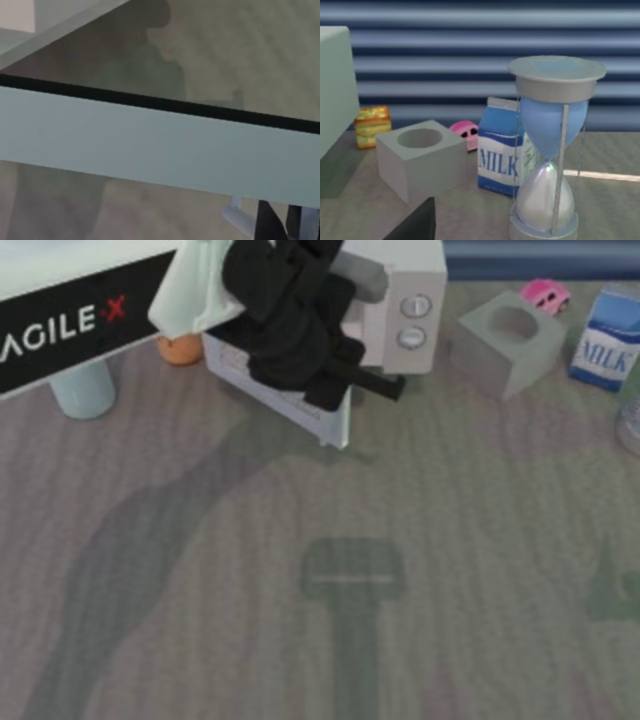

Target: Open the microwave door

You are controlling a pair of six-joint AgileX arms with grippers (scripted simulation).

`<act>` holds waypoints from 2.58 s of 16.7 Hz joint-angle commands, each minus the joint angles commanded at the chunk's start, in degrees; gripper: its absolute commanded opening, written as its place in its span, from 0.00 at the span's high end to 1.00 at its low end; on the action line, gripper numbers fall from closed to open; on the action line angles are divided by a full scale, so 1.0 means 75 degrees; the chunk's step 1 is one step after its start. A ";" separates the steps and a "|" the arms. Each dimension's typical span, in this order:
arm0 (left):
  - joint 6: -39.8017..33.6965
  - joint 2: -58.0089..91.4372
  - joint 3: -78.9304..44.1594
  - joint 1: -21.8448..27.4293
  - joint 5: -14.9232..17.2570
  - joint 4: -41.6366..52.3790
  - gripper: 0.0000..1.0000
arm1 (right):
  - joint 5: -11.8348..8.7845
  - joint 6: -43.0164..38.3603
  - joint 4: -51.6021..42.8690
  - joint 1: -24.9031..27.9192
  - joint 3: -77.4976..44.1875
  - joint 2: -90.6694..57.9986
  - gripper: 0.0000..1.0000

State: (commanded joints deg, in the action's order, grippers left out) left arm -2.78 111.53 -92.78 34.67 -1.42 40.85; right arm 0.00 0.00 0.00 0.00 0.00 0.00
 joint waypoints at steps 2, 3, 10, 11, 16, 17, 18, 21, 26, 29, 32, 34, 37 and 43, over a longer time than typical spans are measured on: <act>0.0364 -0.0209 0.0274 -0.0114 0.0186 -0.0086 1.00 | 0.0000 0.0000 0.0000 0.0000 0.0000 0.0000 0.00; 0.0508 -0.0285 0.0384 -0.0158 0.0262 -0.0115 1.00 | 0.0000 0.0000 0.0000 0.0000 0.0000 0.0000 0.00; 0.0607 -0.0335 0.0465 -0.0189 0.0316 -0.0133 1.00 | 0.0000 0.0000 0.0000 0.0000 0.0000 0.0000 0.00; 0.0607 -0.0335 0.0465 -0.0189 0.0316 -0.0133 1.00 | 0.0000 0.0000 0.0000 0.0000 0.0000 0.0000 0.00; 0.0607 -0.0335 0.0465 -0.0189 0.0316 -0.0133 1.00 | 0.0000 0.0000 0.0000 0.0000 0.0000 0.0000 0.00; 0.0607 -0.0335 0.0465 -0.0189 0.0316 -0.0133 1.00 | 0.0000 0.0000 0.0000 0.0000 0.0000 0.0000 0.00; 0.0607 -0.0335 0.0465 -0.0189 0.0316 -0.0133 1.00 | 0.0000 0.0000 0.0000 0.0000 0.0000 0.0000 0.00; 0.0607 -0.0335 0.0465 -0.0189 0.0316 -0.0133 1.00 | 0.0000 0.0000 0.0000 0.0000 0.0000 0.0000 0.00; 0.0607 -0.0335 0.0465 -0.0189 0.0316 -0.0133 1.00 | 0.0000 0.0000 0.0000 0.0000 0.0000 0.0000 0.00; 0.0607 -0.0335 0.0465 -0.0189 0.0316 -0.0133 1.00 | 0.0000 0.0000 0.0000 0.0000 0.0000 0.0000 0.00; 0.0693 -0.0376 0.0545 -0.0190 0.0427 -0.0145 1.00 | 0.0000 0.0000 0.0000 0.0000 0.0000 0.0000 0.00; 0.1015 -0.0528 0.0722 -0.0306 0.0591 -0.0171 1.00 | 0.0000 0.0000 0.0000 0.0000 0.0000 0.0000 0.00; 0.1570 -0.0777 0.1024 -0.0505 0.0880 -0.0208 1.00 | 0.0000 0.0000 0.0000 0.0000 0.0000 0.0000 0.00; 0.1730 -0.0843 0.1120 -0.0564 0.0966 -0.0212 1.00 | 0.0000 0.0000 0.0000 0.0000 0.0000 0.0000 0.00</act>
State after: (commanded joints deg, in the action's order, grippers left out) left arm 10.19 105.21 -84.38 30.44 5.83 39.27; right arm 0.00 0.00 0.00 0.00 0.00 0.00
